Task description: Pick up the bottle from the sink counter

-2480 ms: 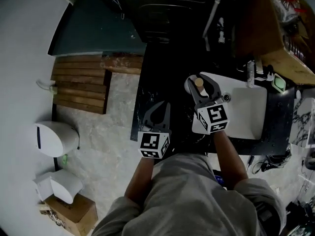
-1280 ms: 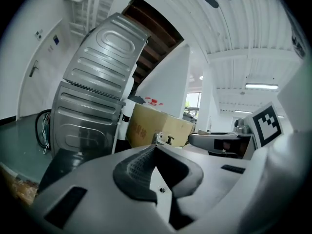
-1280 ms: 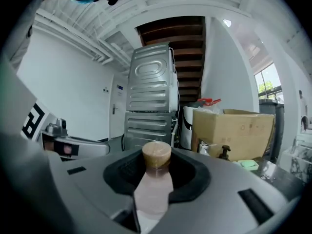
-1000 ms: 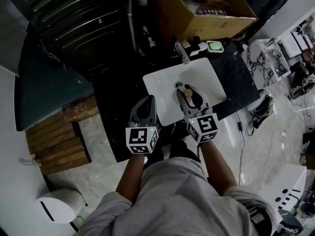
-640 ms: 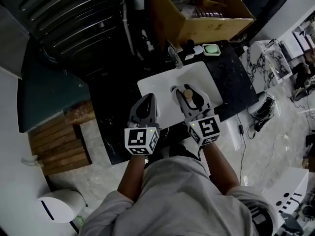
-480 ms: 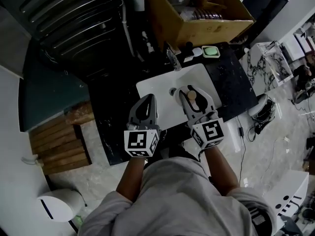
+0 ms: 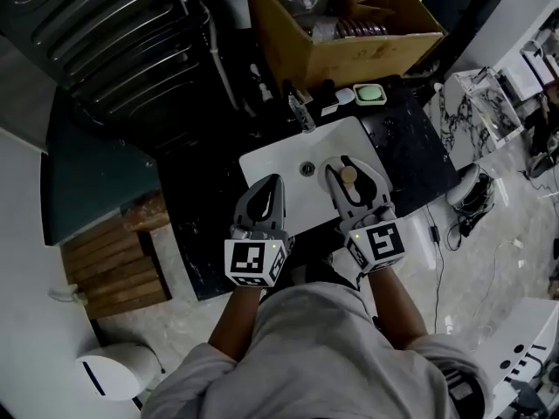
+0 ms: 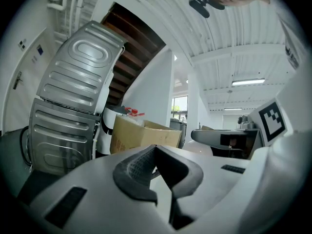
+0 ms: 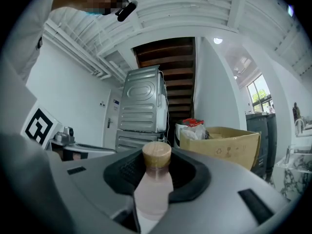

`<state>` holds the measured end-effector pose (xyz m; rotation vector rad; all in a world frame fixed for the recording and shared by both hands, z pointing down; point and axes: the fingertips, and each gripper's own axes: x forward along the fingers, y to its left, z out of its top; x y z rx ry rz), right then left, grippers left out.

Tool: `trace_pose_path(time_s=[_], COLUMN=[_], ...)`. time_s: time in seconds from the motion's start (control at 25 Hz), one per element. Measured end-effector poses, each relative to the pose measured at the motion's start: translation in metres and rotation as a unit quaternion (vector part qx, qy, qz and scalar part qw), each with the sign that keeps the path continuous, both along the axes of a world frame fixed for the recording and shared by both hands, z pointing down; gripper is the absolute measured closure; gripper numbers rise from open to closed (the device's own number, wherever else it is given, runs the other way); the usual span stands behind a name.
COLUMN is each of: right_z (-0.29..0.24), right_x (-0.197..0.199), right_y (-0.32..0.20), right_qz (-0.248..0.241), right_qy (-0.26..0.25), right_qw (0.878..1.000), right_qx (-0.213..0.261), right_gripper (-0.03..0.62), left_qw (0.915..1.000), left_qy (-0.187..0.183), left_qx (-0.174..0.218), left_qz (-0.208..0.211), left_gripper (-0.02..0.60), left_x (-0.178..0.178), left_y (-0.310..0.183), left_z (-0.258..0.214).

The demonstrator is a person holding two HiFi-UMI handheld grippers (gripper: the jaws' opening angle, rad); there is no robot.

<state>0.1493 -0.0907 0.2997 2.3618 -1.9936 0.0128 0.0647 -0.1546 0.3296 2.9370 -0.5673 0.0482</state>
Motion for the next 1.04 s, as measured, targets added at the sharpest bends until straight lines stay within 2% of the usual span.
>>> trace_pose_path(time_s=[0.32, 1.04], right_z=[0.0019, 0.0002], right_x=[0.0004, -0.0082], right_y=[0.0022, -0.0008], right_qz=[0.004, -0.011], right_qy=[-0.008, 0.004], right_qw=[1.0, 1.0], right_qx=[0.009, -0.007], right_gripper=[0.462, 0.462], left_qw=[1.0, 1.0], left_qy=[-0.005, -0.003], left_qx=[0.0, -0.001], left_qz=[0.003, 0.002], left_gripper=[0.569, 0.569], left_x=[0.0004, -0.0021], left_y=[0.0046, 0.0058], left_z=[0.0012, -0.0001])
